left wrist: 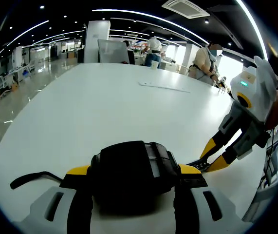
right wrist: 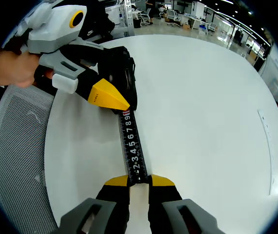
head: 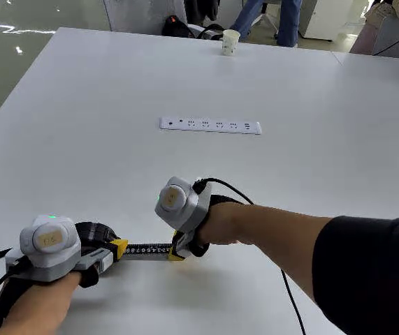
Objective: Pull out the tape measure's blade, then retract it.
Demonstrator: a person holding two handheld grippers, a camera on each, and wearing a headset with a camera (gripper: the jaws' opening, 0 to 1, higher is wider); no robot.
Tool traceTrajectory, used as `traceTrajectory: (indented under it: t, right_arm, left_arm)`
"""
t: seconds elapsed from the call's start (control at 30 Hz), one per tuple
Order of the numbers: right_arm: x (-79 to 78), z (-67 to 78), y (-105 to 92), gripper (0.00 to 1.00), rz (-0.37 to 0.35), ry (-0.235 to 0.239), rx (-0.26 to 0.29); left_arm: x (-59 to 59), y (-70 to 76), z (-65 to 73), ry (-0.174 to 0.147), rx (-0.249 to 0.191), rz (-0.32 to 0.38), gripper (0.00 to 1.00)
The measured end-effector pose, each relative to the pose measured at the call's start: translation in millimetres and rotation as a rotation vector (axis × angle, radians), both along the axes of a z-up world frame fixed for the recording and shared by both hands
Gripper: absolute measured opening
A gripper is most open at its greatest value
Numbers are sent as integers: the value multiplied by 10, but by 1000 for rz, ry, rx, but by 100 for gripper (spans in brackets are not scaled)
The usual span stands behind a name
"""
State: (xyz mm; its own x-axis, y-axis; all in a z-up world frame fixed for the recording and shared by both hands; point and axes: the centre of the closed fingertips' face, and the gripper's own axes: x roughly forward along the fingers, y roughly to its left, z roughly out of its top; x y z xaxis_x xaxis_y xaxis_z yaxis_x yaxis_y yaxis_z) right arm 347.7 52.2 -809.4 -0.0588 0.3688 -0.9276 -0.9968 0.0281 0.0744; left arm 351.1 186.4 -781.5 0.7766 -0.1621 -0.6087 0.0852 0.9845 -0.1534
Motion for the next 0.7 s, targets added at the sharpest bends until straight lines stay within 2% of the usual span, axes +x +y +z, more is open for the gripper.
traceTrajectory:
  t: [0.7]
  right_arm:
    - [-22, 2, 93, 10, -4, -7, 6]
  left_arm:
    - [-8, -13, 15, 1, -5, -2, 63]
